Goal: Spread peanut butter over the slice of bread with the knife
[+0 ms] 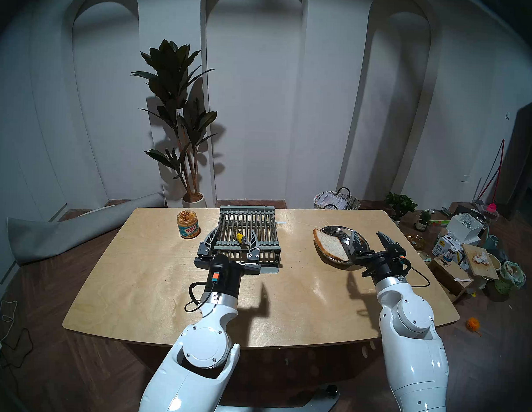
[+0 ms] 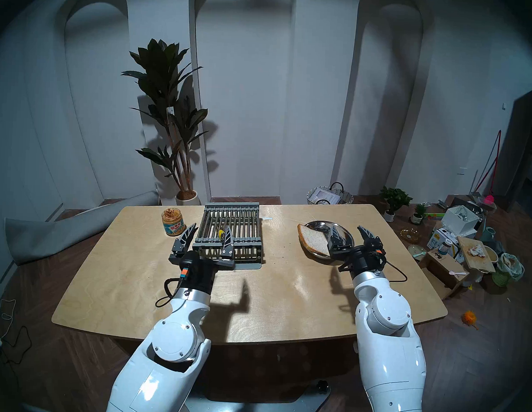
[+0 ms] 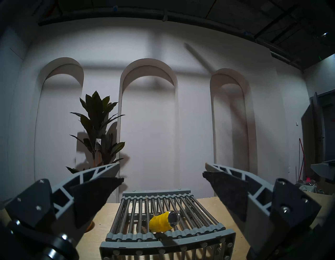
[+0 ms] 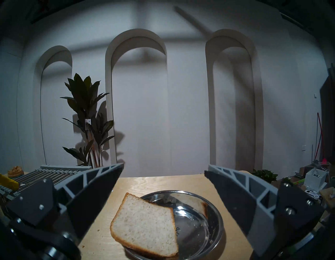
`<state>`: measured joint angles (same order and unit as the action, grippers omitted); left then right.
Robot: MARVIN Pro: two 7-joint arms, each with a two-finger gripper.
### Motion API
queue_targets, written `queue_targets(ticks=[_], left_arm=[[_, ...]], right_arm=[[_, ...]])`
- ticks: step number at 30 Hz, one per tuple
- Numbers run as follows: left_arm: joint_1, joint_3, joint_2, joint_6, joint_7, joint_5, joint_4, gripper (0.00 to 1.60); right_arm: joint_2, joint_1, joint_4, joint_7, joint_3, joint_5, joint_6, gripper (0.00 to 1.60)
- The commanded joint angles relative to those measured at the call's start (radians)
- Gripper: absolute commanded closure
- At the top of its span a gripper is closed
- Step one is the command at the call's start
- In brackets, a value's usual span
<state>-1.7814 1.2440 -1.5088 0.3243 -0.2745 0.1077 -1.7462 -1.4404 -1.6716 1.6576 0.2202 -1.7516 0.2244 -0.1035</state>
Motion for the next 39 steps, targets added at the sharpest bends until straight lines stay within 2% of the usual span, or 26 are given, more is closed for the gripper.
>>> queue_targets(ticks=[1, 9, 14, 24, 31, 39], left_arm=[[0.118, -0.045, -0.014, -0.031, -0.087, 0.043, 0.040, 0.00], [0.185, -0.098, -0.024, -0.076, -0.185, 0.083, 0.103, 0.00], [0.242, -0.133, -0.039, -0.104, -0.250, 0.093, 0.176, 0.00], [0.340, -0.144, -0.089, -0.122, -0.402, 0.100, 0.318, 0.00], [0.401, -0.153, -0.116, -0.096, -0.490, 0.072, 0.420, 0.00], [0.484, -0.210, -0.149, -0.023, -0.623, 0.038, 0.561, 0.00]], right_arm=[[0.017, 0.044, 0.001, 0.013, -0.025, 0.022, -0.021, 0.00], [0.031, 0.044, -0.014, 0.030, -0.055, 0.043, -0.026, 0.00], [0.040, 0.044, -0.023, 0.041, -0.074, 0.056, -0.028, 0.00], [0.050, 0.049, -0.043, 0.065, -0.104, 0.084, -0.029, 0.00], [0.049, 0.050, -0.049, 0.076, -0.109, 0.094, -0.035, 0.00], [0.050, 0.061, -0.054, 0.081, -0.107, 0.092, -0.041, 0.00]])
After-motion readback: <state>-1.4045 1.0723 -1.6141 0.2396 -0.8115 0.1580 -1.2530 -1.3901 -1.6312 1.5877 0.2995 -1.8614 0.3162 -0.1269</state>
